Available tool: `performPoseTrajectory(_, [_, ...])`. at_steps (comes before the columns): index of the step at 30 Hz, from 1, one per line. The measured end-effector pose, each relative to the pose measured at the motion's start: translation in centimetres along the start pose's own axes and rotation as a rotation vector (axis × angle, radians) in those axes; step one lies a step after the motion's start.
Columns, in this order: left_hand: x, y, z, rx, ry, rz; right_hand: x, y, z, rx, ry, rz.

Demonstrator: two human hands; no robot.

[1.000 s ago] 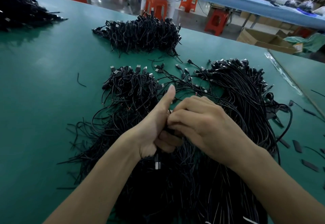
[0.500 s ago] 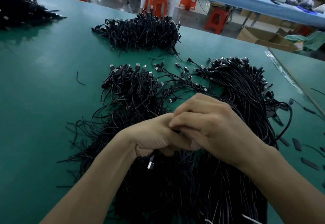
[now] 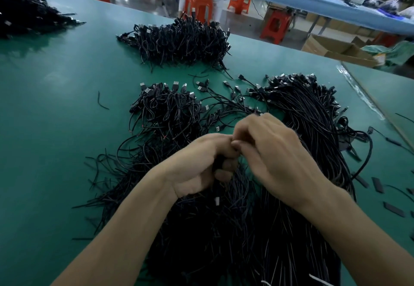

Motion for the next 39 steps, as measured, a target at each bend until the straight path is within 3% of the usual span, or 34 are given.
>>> performPoseTrajectory(6, [-2.0, -1.0, 0.0, -0.113, 0.231, 0.055, -1.6, -1.6, 0.9, -0.431, 0.201, -0.387])
performPoseTrajectory(8, [-3.1, -1.5, 0.4, -0.178, 0.336, -0.122, -2.5, -1.8, 1.3, -0.531, 0.277, -0.496])
performPoseTrajectory(12, [-5.8, -2.8, 2.4, -0.609, 0.549, -0.788, -4.4, -0.4, 1.6, -0.611, 0.454, -0.85])
performPoseTrajectory(15, [-6.5, -3.6, 3.8, -0.795, 0.607, -0.889, -4.7, 1.6, 1.6, -0.586, 0.559, -1.181])
performPoseTrajectory(19, [-6.2, -4.1, 3.5, -0.708, 0.596, -0.705, -5.1, 3.0, 1.6, -0.53, 0.672, -1.455])
performPoseTrajectory(22, [-6.4, -3.3, 2.8, -0.566, 0.619, -0.608, -5.3, 3.6, 1.6, -0.437, 0.721, -1.503])
performPoseTrajectory(26, [-6.0, -3.0, 2.4, -0.434, 0.614, -0.309, -5.5, 4.0, 1.8, -0.368, 0.739, -1.492])
performPoseTrajectory(33, [-6.6, -1.2, 3.2, -0.333, 0.689, -0.487, -6.6, 4.2, 2.3, -0.383, 0.797, -1.476])
performPoseTrajectory(39, [-5.8, -1.5, 2.9, -0.5, 0.607, -0.796, -7.8, 2.3, 2.7, -0.548, 0.762, -1.339])
Point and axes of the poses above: each hand's wrist, its own z-axis away from the middle knuckle, its own y-axis out of the palm, x = y × z, the point moved 9 cm from there along -z, towards the middle knuckle, and after that the axes turned 10 degrees about -z, right-handed, at the moved point
